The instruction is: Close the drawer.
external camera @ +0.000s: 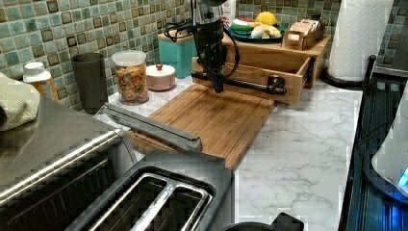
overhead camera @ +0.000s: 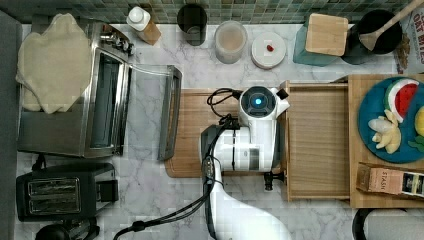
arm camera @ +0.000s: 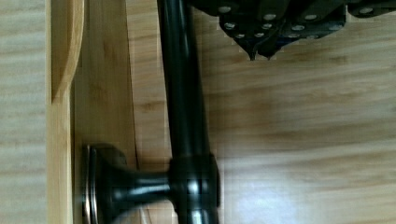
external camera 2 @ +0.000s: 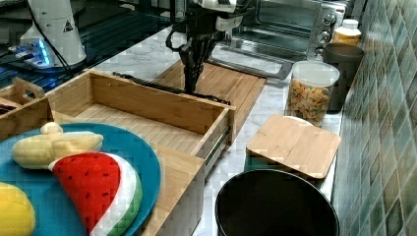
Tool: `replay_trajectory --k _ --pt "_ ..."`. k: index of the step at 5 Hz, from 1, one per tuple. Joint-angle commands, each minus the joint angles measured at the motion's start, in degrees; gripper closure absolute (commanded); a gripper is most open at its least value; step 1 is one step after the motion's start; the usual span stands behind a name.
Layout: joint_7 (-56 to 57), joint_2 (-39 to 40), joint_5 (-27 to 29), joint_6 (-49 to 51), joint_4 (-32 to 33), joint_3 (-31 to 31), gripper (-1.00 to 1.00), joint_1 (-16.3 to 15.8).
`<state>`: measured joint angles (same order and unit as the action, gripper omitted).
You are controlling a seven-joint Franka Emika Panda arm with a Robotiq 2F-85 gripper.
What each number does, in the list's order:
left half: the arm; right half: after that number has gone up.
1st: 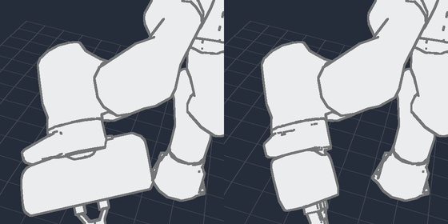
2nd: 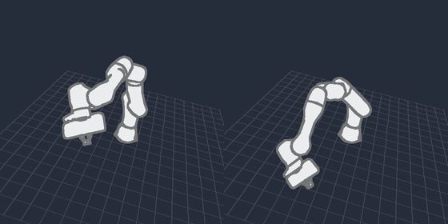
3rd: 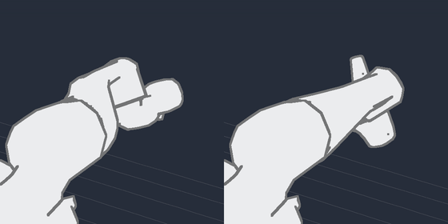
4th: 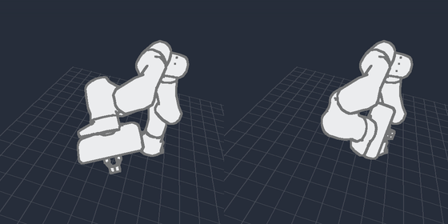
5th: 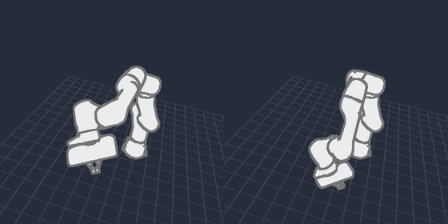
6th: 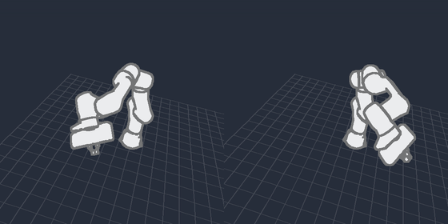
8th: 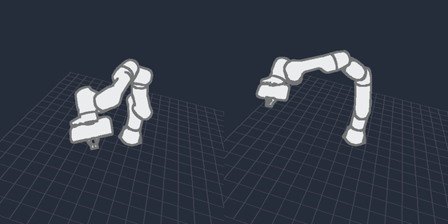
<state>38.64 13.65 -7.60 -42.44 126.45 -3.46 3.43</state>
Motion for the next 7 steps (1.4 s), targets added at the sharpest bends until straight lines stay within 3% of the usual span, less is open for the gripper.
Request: replay_trajectory --k 1,3,6,7 --pt "2.29 -3.7 -4.92 -5.48 0.78 -2.38 1.0 1.35" --pt "8.56 -3.54 -5.04 -13.87 2.24 -5.09 1.0 5.28" --pt "20.7 2.21 -4.37 -1.13 -10.91 -10.57 1.0 12.45" --pt "24.25 1.0 -3.9 -7.83 -8.51 -12.84 1.0 15.36"
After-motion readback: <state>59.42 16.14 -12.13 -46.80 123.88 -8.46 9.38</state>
